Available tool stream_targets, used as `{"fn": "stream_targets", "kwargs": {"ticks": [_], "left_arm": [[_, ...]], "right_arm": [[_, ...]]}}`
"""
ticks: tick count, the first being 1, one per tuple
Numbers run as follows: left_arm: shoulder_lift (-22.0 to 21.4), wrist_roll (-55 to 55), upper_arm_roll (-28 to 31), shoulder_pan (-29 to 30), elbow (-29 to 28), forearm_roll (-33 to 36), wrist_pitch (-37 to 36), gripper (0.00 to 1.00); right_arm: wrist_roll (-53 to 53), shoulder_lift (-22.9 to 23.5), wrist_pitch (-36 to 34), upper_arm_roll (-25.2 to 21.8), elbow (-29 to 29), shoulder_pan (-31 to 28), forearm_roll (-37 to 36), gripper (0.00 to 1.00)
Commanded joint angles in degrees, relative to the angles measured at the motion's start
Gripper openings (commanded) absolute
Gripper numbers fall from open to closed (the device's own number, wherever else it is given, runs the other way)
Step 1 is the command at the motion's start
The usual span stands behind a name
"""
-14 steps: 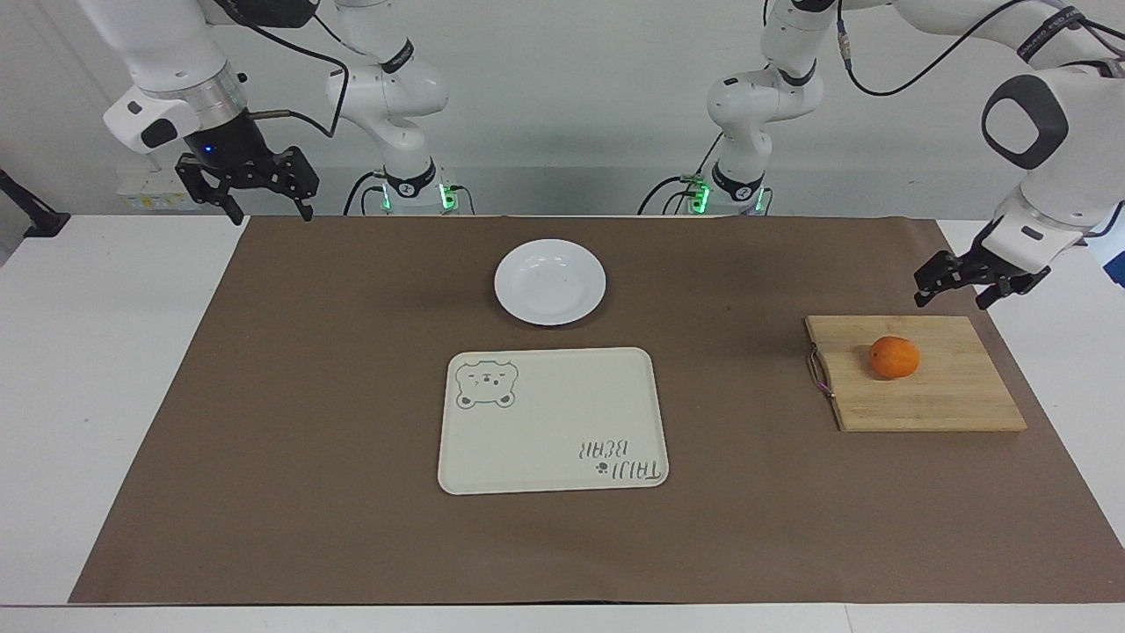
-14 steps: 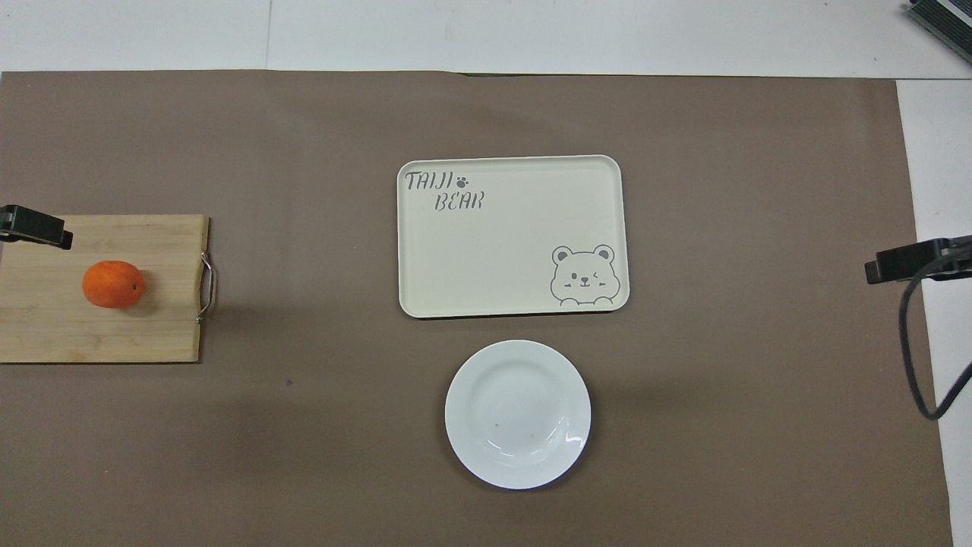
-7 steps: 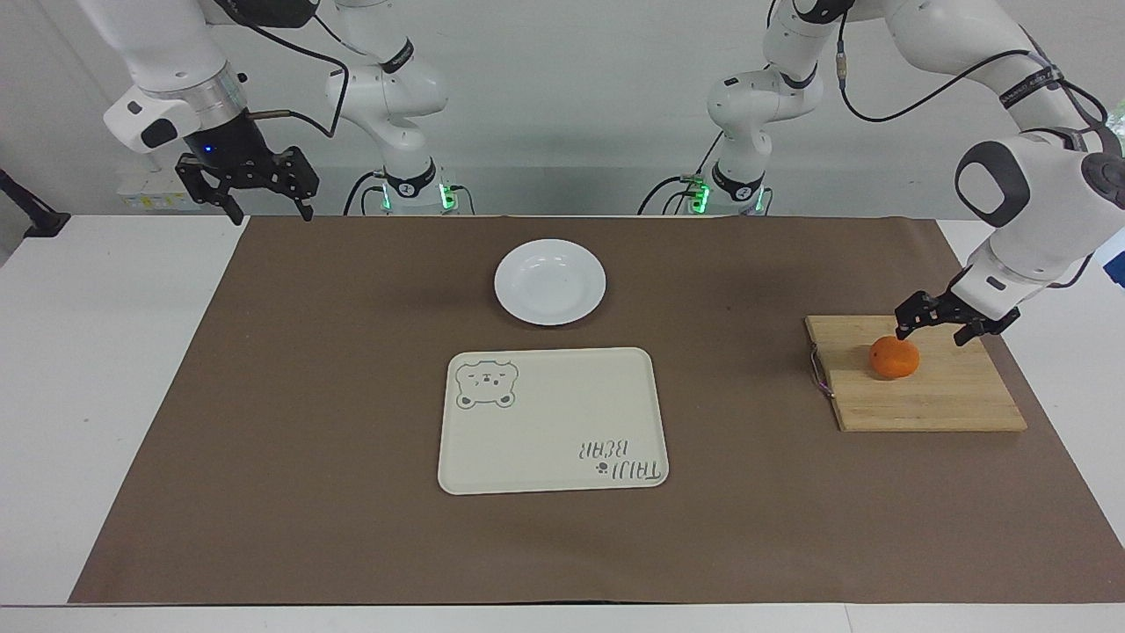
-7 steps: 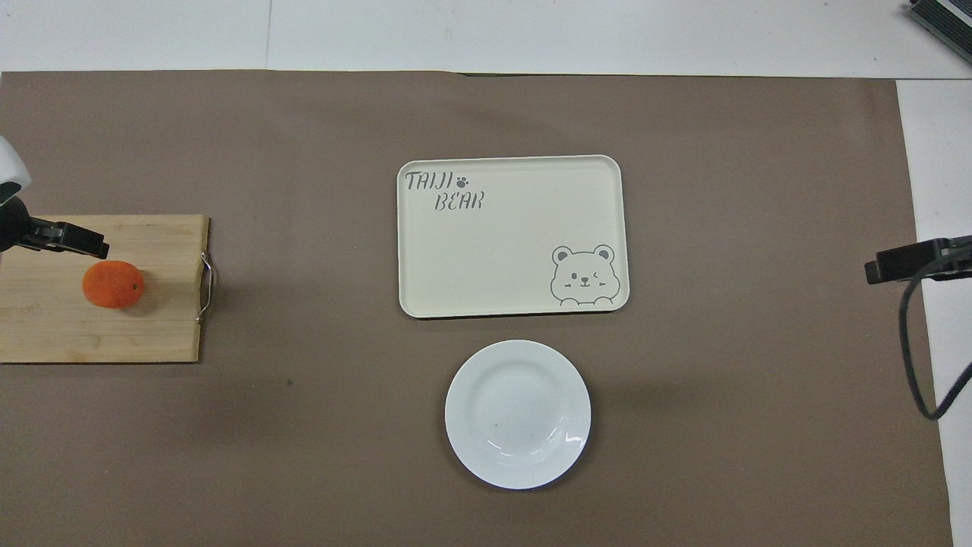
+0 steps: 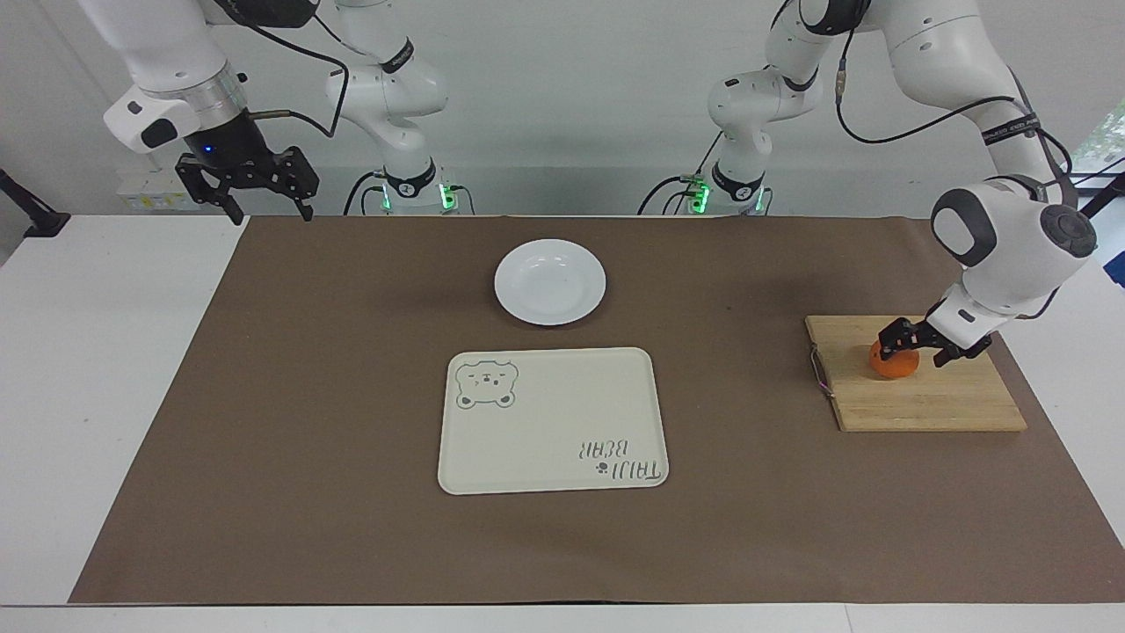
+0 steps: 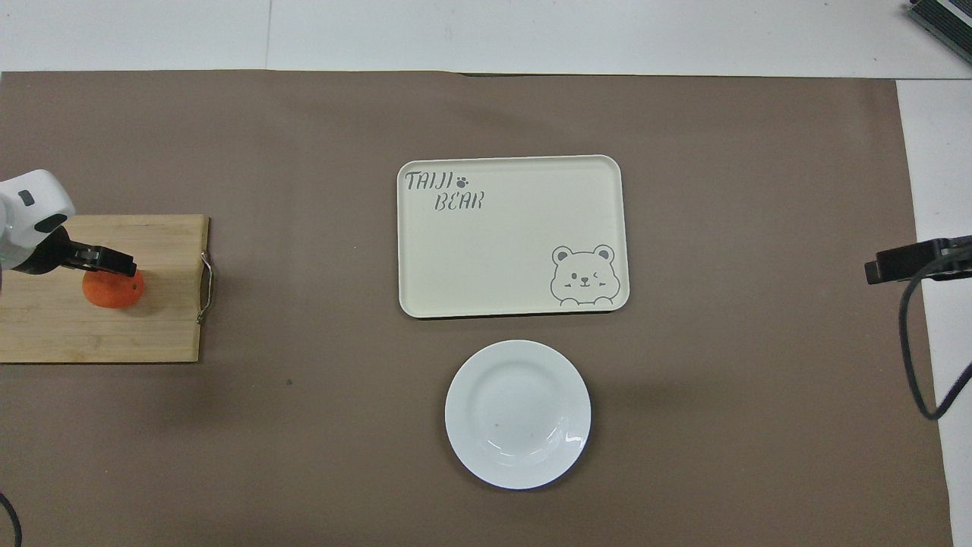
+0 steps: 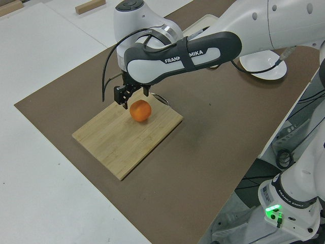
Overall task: Place orange and plate with both arms
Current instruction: 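Lower the left gripper onto the orange on the cutting board and close, then lift the orange with the left gripper and carry it toward the plate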
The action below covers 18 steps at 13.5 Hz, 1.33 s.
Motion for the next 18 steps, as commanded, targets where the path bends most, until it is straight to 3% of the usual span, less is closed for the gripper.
{"fn": "stream_targets", "kwargs": {"ticks": [1,7,8,11,12,13,14,18], "left_arm": [[-0.90,0.53,-0.46,0.73,-3.85,-0.30,3.67,1.00],[-0.90,0.36,-0.46,1.52,-6.22,-0.30,4.64,1.00],[-0.90,0.27,-0.46,1.61,-6.31,-0.30,4.81,0.86],[-0.90,-0.26,-0.46,1.52,-6.84,-0.30,4.90,0.68],[-0.98,-0.43,-0.46,1.34,-7.10,-0.30,4.90,0.50],[-0.99,-0.43,-0.46,1.43,-7.11,-0.30,4.73,0.10],[-0.99,-0.26,-0.46,1.60,-6.32,-0.30,4.12,0.00],[-1.60,-0.61,-0.55,0.73,-0.01,-0.30,-2.89,0.00]], "right_arm": [[0.77,-0.46,0.22,0.12,-0.27,-0.19,1.14,1.00],[0.77,-0.46,0.22,0.12,-0.27,-0.19,1.14,1.00],[0.77,-0.46,0.22,0.12,-0.27,-0.19,1.14,1.00],[0.77,-0.46,0.22,0.12,-0.27,-0.19,1.14,1.00],[0.77,-0.46,0.22,0.12,-0.27,-0.19,1.14,1.00],[0.77,-0.46,0.22,0.12,-0.27,-0.19,1.14,1.00],[0.77,-0.46,0.22,0.12,-0.27,-0.19,1.14,1.00],[0.77,-0.46,0.22,0.12,-0.27,-0.19,1.14,1.00]]}}
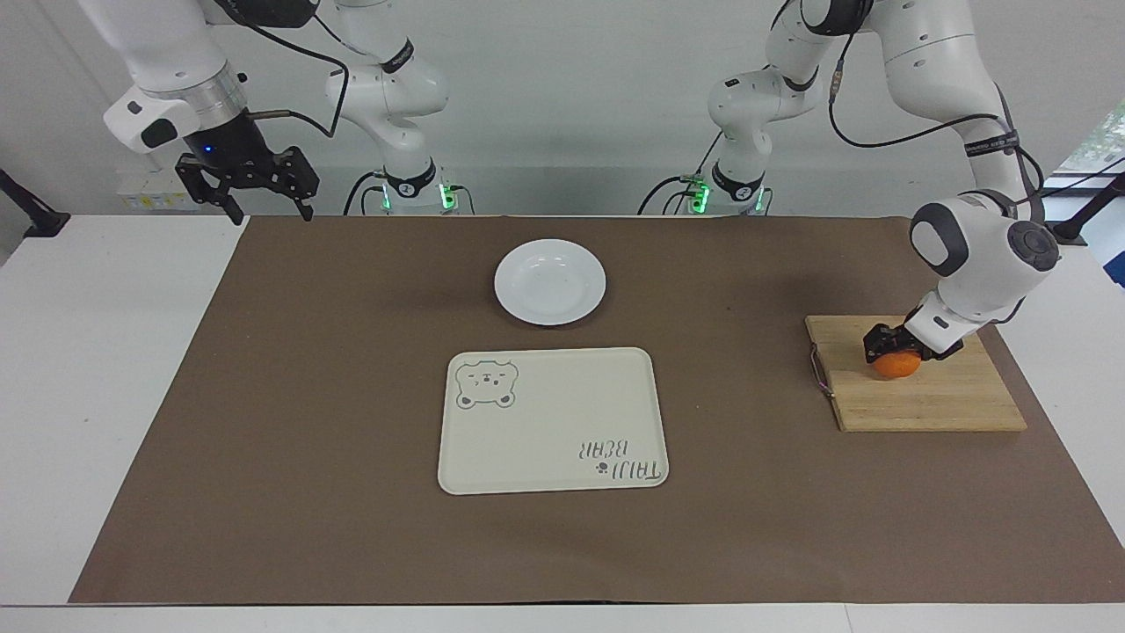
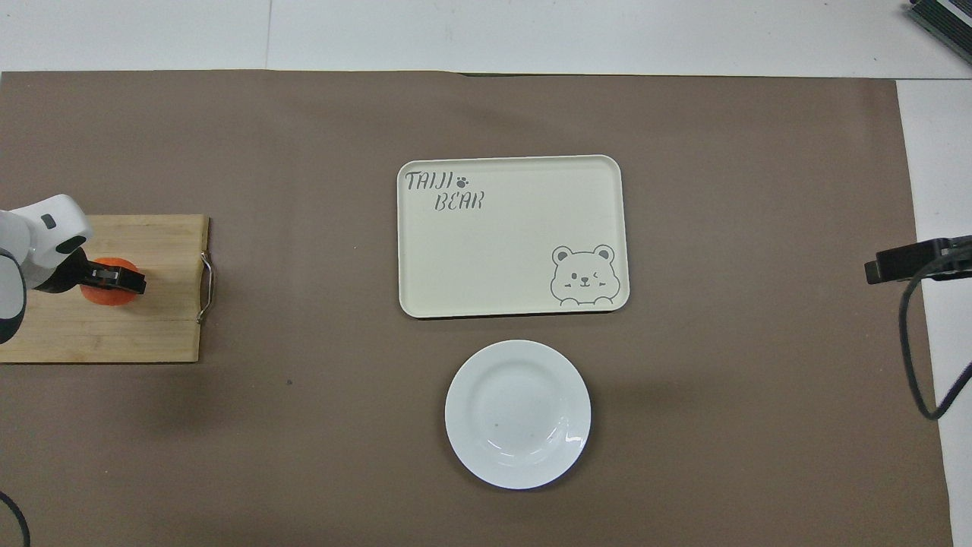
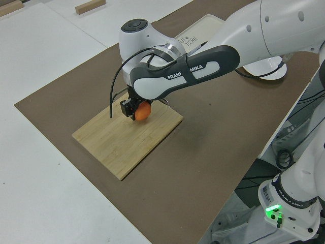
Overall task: Place orange and plate with both arms
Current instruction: 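Lift the orange with the left gripper and carry it toward the plate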
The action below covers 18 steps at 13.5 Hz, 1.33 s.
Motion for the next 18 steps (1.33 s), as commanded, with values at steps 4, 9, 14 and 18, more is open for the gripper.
{"fn": "stream_targets", "kwargs": {"ticks": [4,9,14,18], "left_arm": [[-4.10,-5.90,-1.38,-1.20,10.37,-0.16,-14.19,0.00],[-8.24,-14.69,-2.96,-4.36,16.26,-0.08,-23.15,0.00],[-11.40,-19.62,-3.22,-9.45,18.73,0.27,-29.92,0.00],[-13.34,-28.99,-4.19,-17.00,18.29,0.10,-32.31,0.00]], "right_arm": [[0.76,-0.46,0.22,0.12,-0.27,-0.19,1.14,1.00],[0.76,-0.46,0.22,0.12,-0.27,-0.19,1.14,1.00],[0.76,-0.46,0.22,0.12,-0.27,-0.19,1.14,1.00],[0.76,-0.46,0.22,0.12,-0.27,-0.19,1.14,1.00]]}}
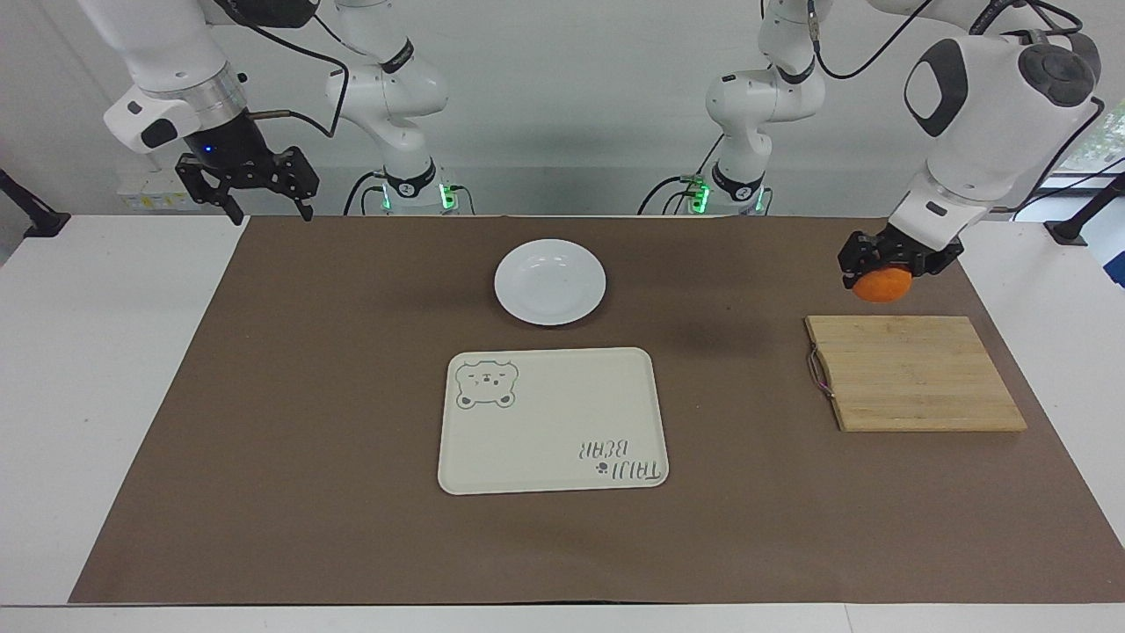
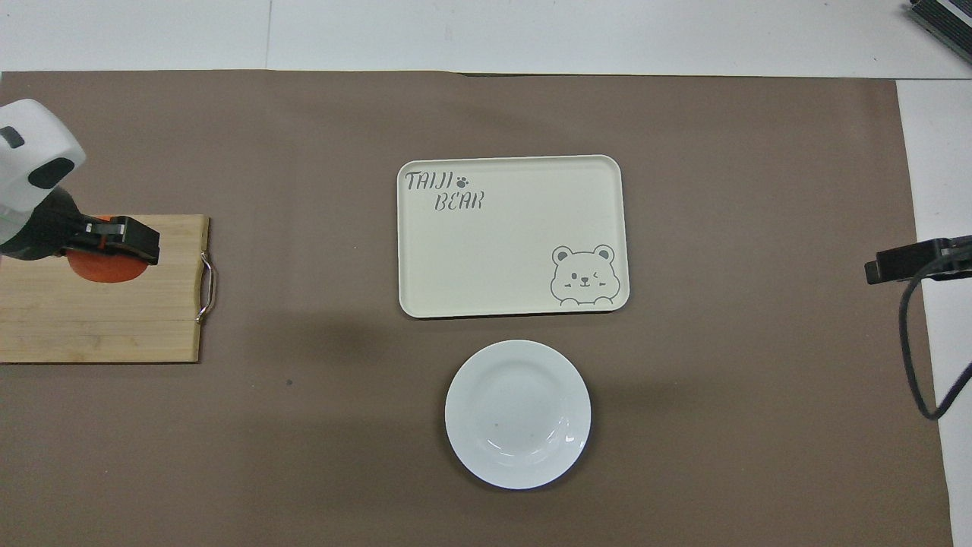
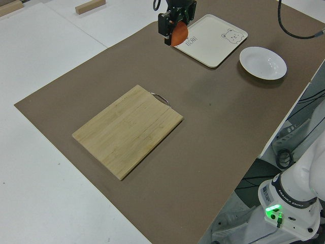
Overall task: Place orange and plate with both arms
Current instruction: 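Lift the orange with the left gripper and carry it toward the plate, then lower the orange into the white plate and open the left gripper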
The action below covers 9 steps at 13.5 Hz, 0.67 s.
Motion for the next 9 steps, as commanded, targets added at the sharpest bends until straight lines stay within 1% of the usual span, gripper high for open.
{"fn": "stream_targets", "kwargs": {"ticks": [1,4,6,8,9], "left_arm": [[-1.01,-9.49,0.39,-6.68,0.02,-0.02,-1.69,0.00],[-2.23,-18.64,0.04,-13.19,-1.11,-0.20,-1.08,0.00],[-3.73,-24.45,0.04,-17.50,-3.22,-2.56,0.14,0.00],[-4.96,-26.83,0.04,-21.10,-5.42,-4.41,1.37,0.00],[-5.31,-28.76,-0.05,-22.51,-7.17,-4.68,3.21,0.00]], "right_arm": [[0.77,-0.46,0.22,0.12,-0.27,-0.19,1.14,1.00],[0.77,-0.46,0.22,0.12,-0.27,-0.19,1.14,1.00],[0.77,-0.46,0.22,0.12,-0.27,-0.19,1.14,1.00],[0.77,-0.46,0.22,0.12,-0.27,-0.19,1.14,1.00],[0.77,-0.46,0.22,0.12,-0.27,-0.19,1.14,1.00]]}}
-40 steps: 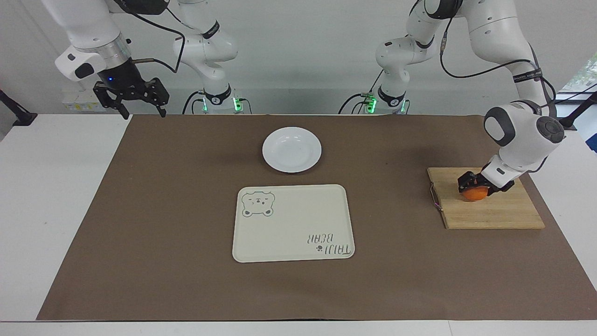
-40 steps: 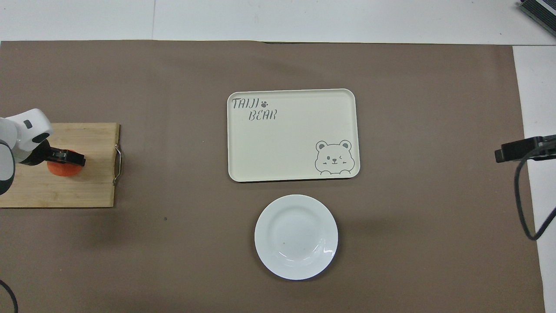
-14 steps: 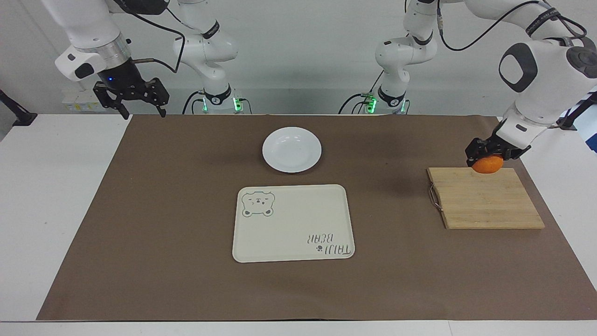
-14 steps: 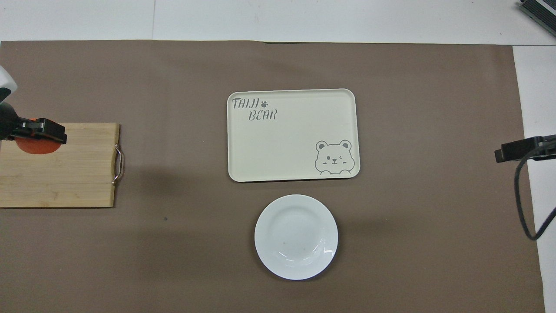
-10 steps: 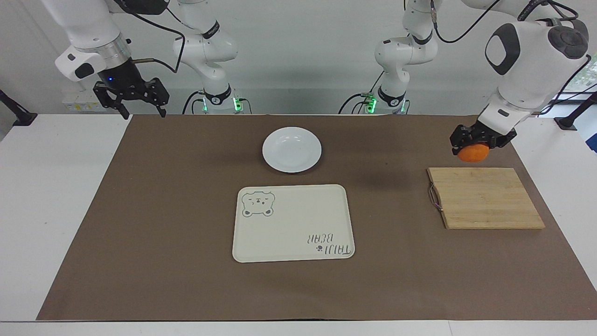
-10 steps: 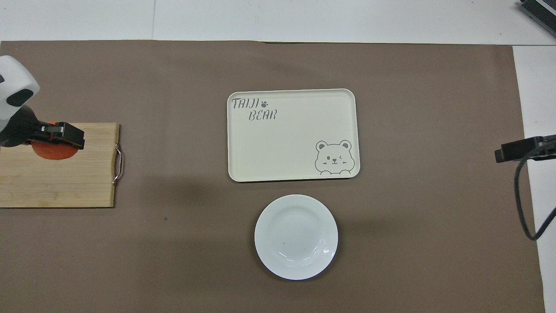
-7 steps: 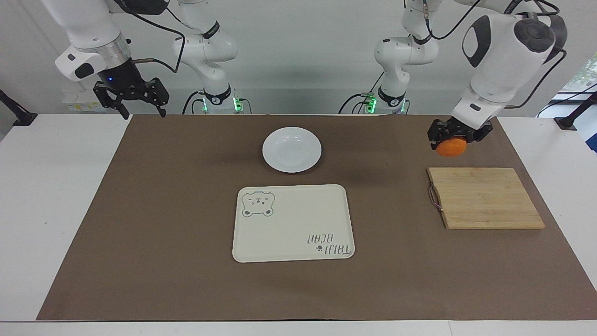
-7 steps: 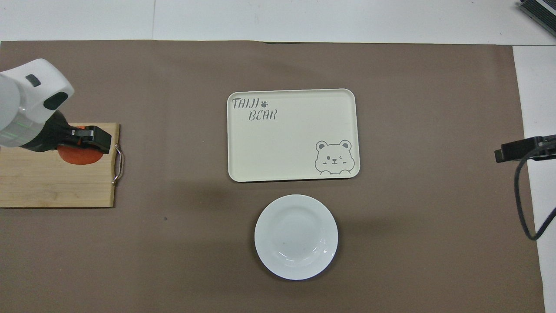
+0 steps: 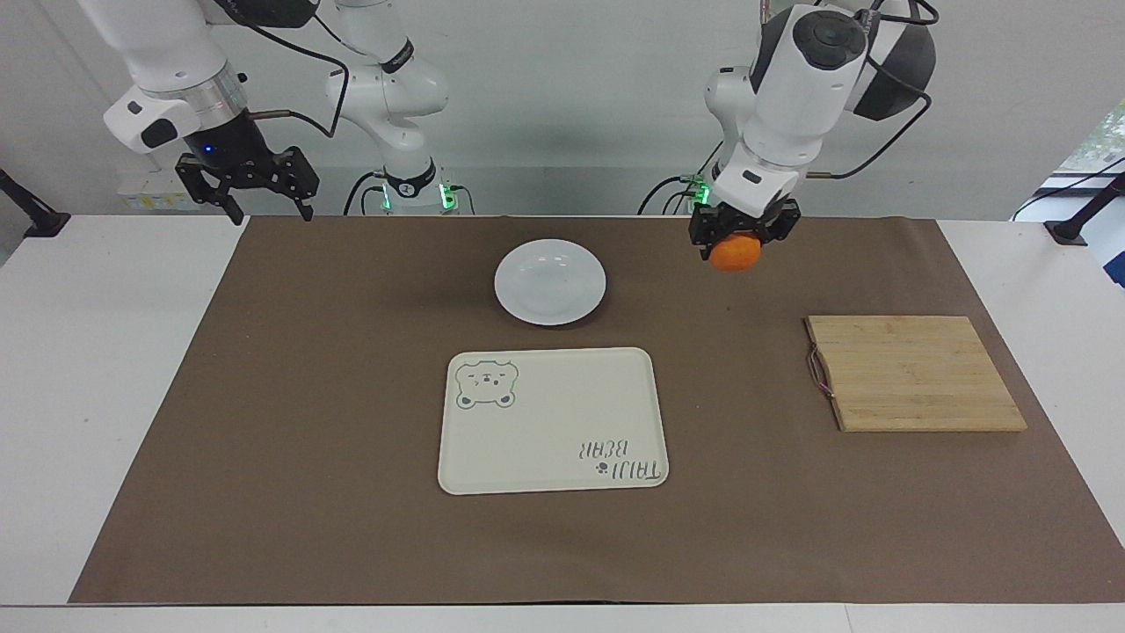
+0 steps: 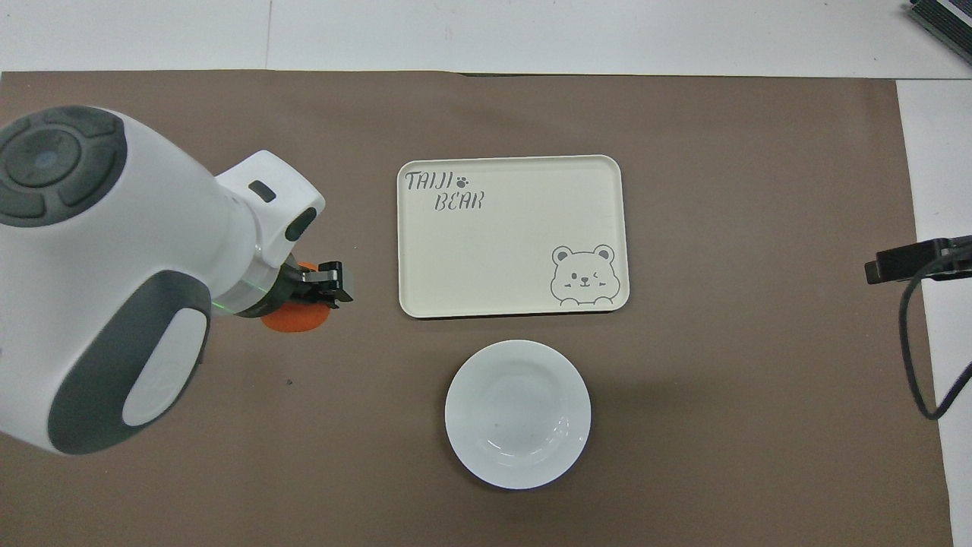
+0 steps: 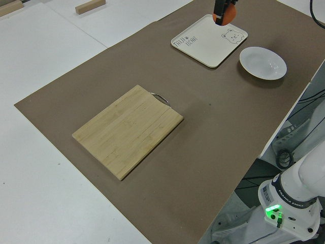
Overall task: Place orange and plate with both arms
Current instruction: 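Lower the orange into the white plate and open the left gripper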
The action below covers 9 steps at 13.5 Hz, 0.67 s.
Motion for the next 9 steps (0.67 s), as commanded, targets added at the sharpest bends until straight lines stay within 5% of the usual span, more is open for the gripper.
{"fn": "stream_targets", "kwargs": {"ticks": [1,6,9], "left_arm": [[-3.98,-3.45,1.05,-3.99,-7.22,-3.20,5.73,0.00],[-4.26,-5.73,1.05,-10.41,-17.15,-5.51,16.80,0.00],[-0.67,-10.21,1.05,-15.94,-21.56,-5.51,26.55,0.00]], "right_arm": [[0.76,-0.46,0.22,0.12,-0.27,-0.19,1.14,1.00],[0.76,-0.46,0.22,0.12,-0.27,-0.19,1.14,1.00],[0.76,-0.46,0.22,0.12,-0.27,-0.19,1.14,1.00]]}}
